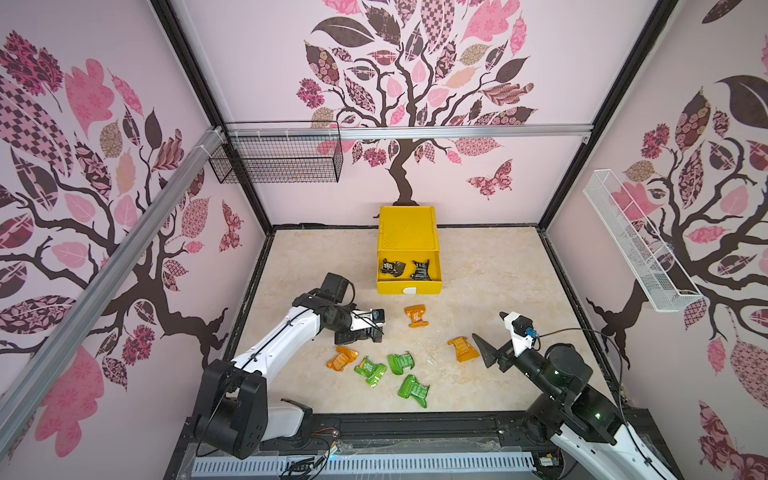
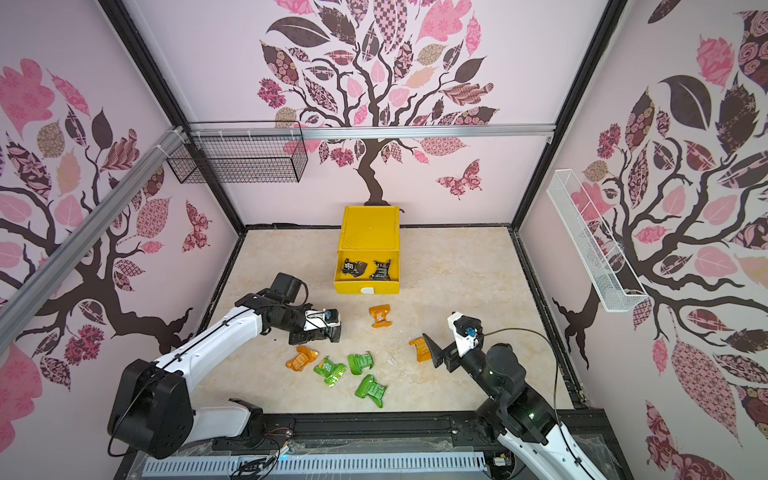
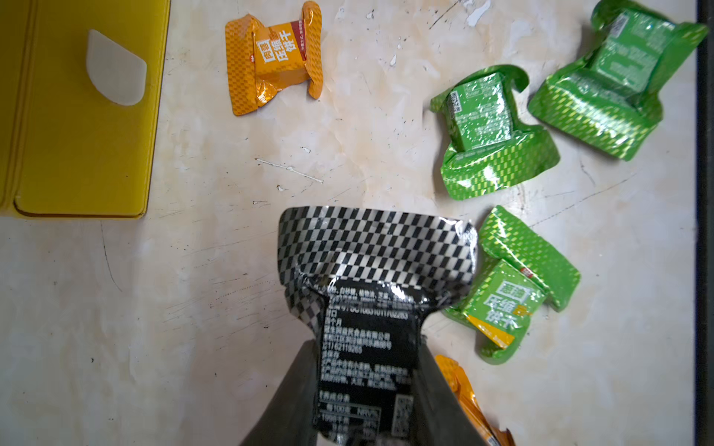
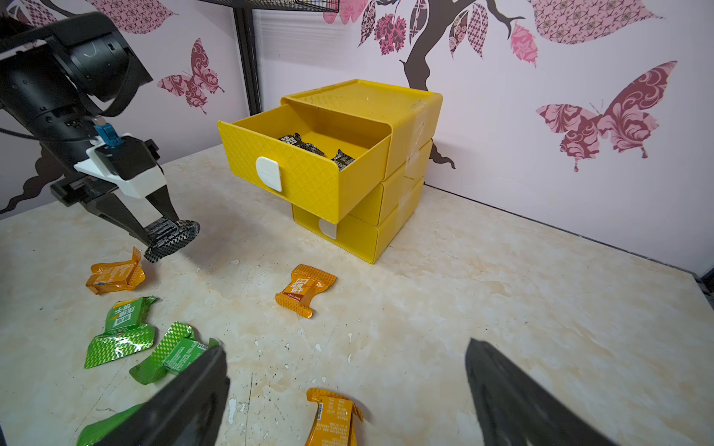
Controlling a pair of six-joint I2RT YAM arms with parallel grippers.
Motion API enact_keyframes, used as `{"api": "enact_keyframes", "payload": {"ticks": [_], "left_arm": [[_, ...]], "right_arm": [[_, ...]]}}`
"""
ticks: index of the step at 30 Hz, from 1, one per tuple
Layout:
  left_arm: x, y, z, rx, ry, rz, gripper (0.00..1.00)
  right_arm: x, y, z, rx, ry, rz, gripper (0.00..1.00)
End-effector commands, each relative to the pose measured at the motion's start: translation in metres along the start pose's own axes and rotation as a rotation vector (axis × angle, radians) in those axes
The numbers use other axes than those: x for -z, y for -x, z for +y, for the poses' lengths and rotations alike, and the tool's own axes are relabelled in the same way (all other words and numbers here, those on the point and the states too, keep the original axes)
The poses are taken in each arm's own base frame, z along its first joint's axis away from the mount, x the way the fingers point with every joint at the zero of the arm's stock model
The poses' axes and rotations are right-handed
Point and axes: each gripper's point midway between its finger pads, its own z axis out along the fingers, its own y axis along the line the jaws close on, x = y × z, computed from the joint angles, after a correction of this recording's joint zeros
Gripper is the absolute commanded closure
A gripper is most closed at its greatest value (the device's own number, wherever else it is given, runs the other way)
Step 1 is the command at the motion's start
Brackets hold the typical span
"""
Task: Place the cookies into the drawer by color
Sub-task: Place the cookie in the drawer.
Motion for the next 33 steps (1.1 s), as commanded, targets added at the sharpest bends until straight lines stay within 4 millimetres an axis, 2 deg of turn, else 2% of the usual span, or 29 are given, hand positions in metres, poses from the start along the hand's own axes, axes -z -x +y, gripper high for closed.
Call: {"api": "enact_keyframes", "payload": {"ticks": [1,5,10,18,21,23,26,29,33], "left_arm": [[0.022,0.018,-0.011,0.054,-0.046,-0.041,0.7],[0.046,0.036,-0.017,0.078,-0.076,-0.085,0.7],[0.08,0.071,-0.005,0.125,-0.044,-0.189,0.7],[0.122,0.131,0.067,0.328,0.103,-0.373,0.73],[0.133,0.15,0.1,0.374,0.196,-0.43,0.74],[0.137,0.158,0.125,0.384,0.296,-0.416,0.75],[0.135,0.166,0.148,0.369,0.375,-0.405,0.76],[0.124,0.174,0.163,0.351,0.407,-0.39,0.75],[0.109,0.184,0.17,0.333,0.397,-0.378,0.75]], "right_arm": [[0.001,0.005,-0.001,0.009,-0.002,-0.016,0.01],[0.001,0.005,-0.003,0.005,-0.015,-0.02,0.01],[0.0,0.002,-0.001,0.01,0.0,-0.01,0.01],[0.0,0.002,-0.002,0.012,-0.009,-0.006,0.01],[0.0,0.003,-0.005,0.007,-0.026,-0.011,0.01],[-0.002,0.001,-0.005,0.009,-0.026,0.003,0.01],[-0.001,0.0,-0.003,0.012,-0.013,0.002,0.01],[-0.001,0.001,-0.005,0.008,-0.026,0.0,0.01],[-0.003,-0.002,-0.004,0.011,-0.019,0.016,0.01]]}}
